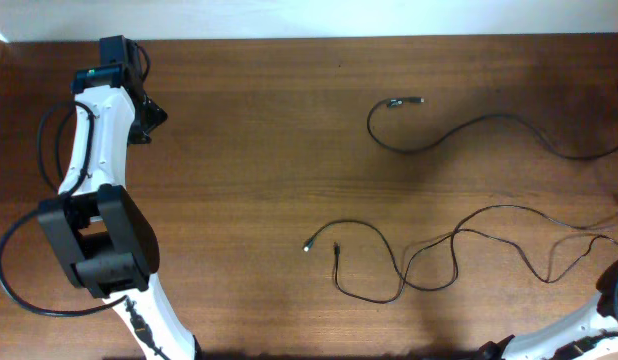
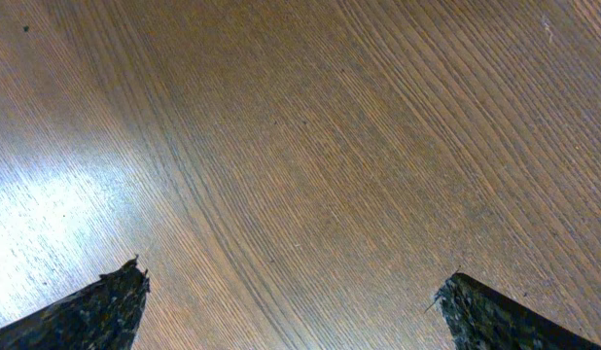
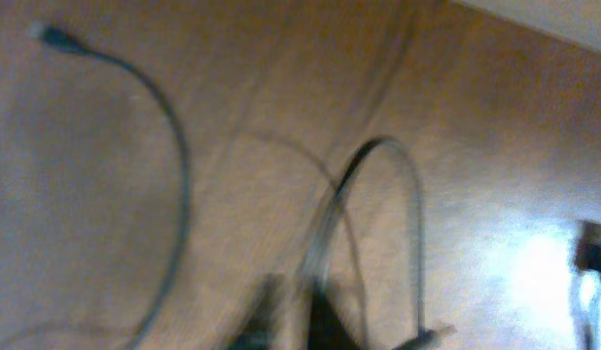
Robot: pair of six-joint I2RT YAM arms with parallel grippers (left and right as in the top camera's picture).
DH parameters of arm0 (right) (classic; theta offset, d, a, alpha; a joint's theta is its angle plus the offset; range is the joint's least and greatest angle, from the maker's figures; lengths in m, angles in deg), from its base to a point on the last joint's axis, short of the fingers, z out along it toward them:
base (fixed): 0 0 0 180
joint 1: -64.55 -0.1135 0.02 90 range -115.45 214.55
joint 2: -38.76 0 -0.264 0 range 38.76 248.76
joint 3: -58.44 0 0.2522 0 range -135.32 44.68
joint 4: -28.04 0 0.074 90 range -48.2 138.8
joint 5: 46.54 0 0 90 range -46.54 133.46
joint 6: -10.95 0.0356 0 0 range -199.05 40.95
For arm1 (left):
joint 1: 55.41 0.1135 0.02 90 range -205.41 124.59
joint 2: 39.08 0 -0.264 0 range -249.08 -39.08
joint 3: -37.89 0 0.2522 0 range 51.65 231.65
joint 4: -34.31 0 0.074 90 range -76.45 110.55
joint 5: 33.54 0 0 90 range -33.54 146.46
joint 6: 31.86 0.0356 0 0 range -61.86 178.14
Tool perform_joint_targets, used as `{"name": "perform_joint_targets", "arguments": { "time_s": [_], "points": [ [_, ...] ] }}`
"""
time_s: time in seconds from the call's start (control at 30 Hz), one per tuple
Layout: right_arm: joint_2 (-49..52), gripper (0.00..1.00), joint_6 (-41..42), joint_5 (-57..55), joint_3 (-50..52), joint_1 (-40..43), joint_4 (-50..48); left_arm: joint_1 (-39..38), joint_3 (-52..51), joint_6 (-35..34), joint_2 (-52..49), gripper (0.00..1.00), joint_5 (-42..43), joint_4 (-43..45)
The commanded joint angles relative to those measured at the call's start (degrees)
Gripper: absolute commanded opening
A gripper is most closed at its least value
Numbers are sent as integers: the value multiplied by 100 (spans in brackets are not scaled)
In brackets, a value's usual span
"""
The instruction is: Untangle cables
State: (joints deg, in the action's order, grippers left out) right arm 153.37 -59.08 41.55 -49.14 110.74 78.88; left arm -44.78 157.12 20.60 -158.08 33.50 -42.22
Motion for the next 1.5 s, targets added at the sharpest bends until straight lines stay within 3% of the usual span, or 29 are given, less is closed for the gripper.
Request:
{"name": "perform_joint_targets", "arguments": {
  "time_s": [0.0,0.03,0.23,0.3,0.37,0.53,0.67,0.93,1.07,1.47],
  "points": [
    [9,82,20,-201,-105,151,103,2,-24,-57,140,99,-20,-4],
    [9,99,20,-199,-101,155,131,2,-24,-57,138,99,-20,-4],
    [9,99,17,737,-101,142,719,2,-24,-57,140,99,-20,-4],
    [-7,99,-420,1777,-103,127,1016,2,-22,-57,138,99,-20,-4],
    [-116,99,-787,1864,-103,11,1200,2,-22,-57,138,99,-20,-4],
    [-1054,99,-1932,1775,-103,-977,1508,2,-22,-57,140,99,-20,-4],
    [-1646,99,-1978,1438,-103,-2227,1869,2,-22,-57,138,99,-20,-4],
    [-1641,99,-1976,1178,-94,-4074,2055,2,-22,-57,140,99,-20,-4],
    [-1641,99,-1978,1176,-94,-4433,2057,2,-22,-57,140,99,-20,-4],
    [-1641,99,-1978,1176,-94,-4430,2057,2,-22,-57,140,99,-20,-4]
  ]
}}
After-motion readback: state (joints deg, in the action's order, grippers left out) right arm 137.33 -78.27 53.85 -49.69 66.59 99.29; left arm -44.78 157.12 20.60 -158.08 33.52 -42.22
